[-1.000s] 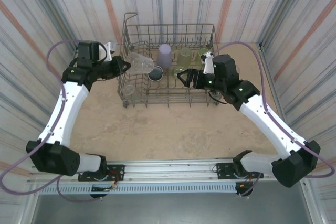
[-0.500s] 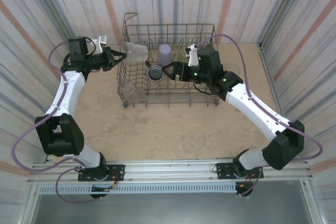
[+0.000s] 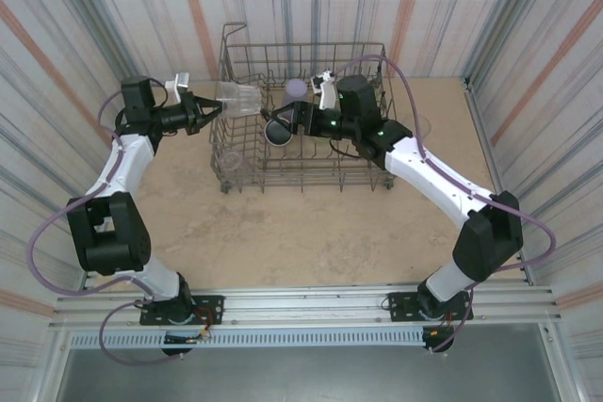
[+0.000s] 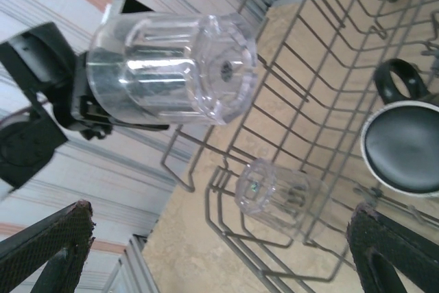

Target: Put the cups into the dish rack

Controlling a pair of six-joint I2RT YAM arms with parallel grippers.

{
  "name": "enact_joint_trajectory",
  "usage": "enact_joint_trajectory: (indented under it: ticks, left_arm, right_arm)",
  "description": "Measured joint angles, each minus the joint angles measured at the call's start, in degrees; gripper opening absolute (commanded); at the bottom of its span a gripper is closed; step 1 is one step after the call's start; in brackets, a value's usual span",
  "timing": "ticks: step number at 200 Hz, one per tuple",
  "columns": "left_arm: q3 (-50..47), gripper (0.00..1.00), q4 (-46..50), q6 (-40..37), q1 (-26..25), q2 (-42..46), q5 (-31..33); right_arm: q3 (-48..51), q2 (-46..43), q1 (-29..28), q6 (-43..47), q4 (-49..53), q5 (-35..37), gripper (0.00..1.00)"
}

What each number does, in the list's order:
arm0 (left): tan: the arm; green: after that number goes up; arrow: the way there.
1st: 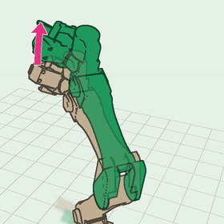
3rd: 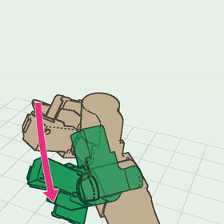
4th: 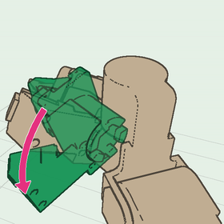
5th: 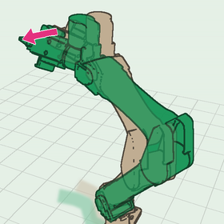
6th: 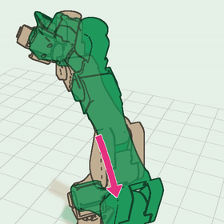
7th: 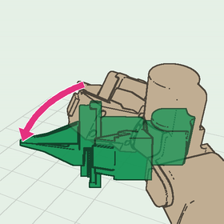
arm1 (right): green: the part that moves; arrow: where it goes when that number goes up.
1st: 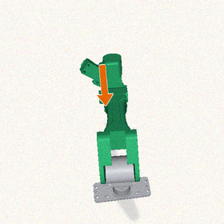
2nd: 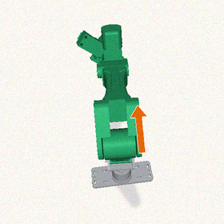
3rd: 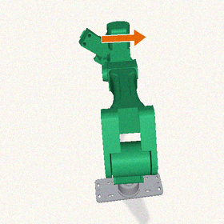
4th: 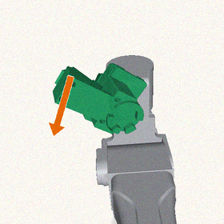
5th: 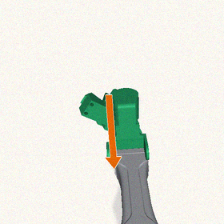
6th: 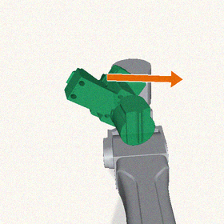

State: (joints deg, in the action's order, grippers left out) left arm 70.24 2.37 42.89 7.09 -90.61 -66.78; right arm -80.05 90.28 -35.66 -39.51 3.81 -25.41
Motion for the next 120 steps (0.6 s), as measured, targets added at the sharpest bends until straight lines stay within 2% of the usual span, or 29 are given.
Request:
enact_joint_trajectory:
  ticks: [39, 120]
  left_arm:
    - [-1.44, 0.0, -3.48, 2.54, 1.84, 0.02, -1.25]
    - [-3.56, 0.0, -11.5, 8.52, 1.86, 0.04, -3.8]
  right_arm:
    - [-2.38, 4.13, 0.0, -1.27, -4.33, -2.99, 0.99]
    - [-8.68, 11.98, 0.0, -3.67, -11.04, -10.49, 0.99]
